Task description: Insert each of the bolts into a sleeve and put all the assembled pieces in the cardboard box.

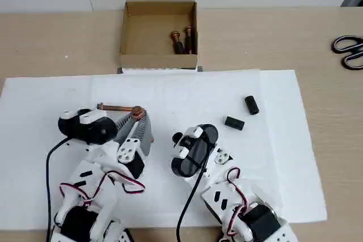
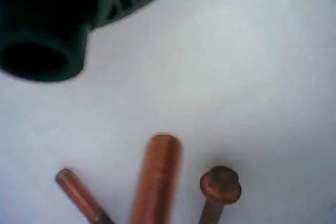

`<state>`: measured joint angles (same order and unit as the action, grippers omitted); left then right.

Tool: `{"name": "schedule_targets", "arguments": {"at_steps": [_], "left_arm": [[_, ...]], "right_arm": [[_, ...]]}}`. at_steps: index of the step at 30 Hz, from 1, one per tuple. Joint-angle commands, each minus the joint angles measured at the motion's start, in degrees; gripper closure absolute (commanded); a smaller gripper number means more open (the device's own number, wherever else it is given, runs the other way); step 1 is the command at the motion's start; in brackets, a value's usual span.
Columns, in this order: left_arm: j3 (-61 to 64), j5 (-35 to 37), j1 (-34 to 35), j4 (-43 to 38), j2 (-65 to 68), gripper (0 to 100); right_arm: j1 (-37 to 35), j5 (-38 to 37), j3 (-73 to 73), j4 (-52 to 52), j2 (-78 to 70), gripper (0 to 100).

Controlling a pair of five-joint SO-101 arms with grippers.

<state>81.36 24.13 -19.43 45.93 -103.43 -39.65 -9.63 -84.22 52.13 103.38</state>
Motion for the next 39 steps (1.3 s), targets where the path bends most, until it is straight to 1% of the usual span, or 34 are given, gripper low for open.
{"name": "schedule_targets", "arguments": {"at_steps": [1,3,7,14,21,33,39], "left_arm": [[-0.40,3.34,-0.70,-5.54,-0.70,99],[-0.40,5.54,-0.70,-6.77,-0.62,99],[-0.57,9.85,-0.35,-6.68,-0.62,99],[-0.40,15.21,-0.35,-6.59,-0.62,99],[-0.31,15.65,-0.62,-6.59,-0.62,99],[0.92,15.74,-0.79,-6.77,-0.62,99],[0.84,17.85,-1.49,-6.77,-0.62,99]], "right_arm": [[-0.31,0.26,0.00,-1.89,0.40,99.7],[-0.31,0.26,-0.88,-1.98,0.48,99.7],[-0.31,0.44,-1.41,-2.07,0.48,99.7],[-0.40,0.53,-1.14,-2.15,0.48,99.6],[-2.95,0.35,-1.67,-5.23,0.31,99.6],[-3.12,0.26,-4.40,-8.84,0.40,99.6],[-3.12,0.18,-4.84,-9.63,0.31,99.6]]}}
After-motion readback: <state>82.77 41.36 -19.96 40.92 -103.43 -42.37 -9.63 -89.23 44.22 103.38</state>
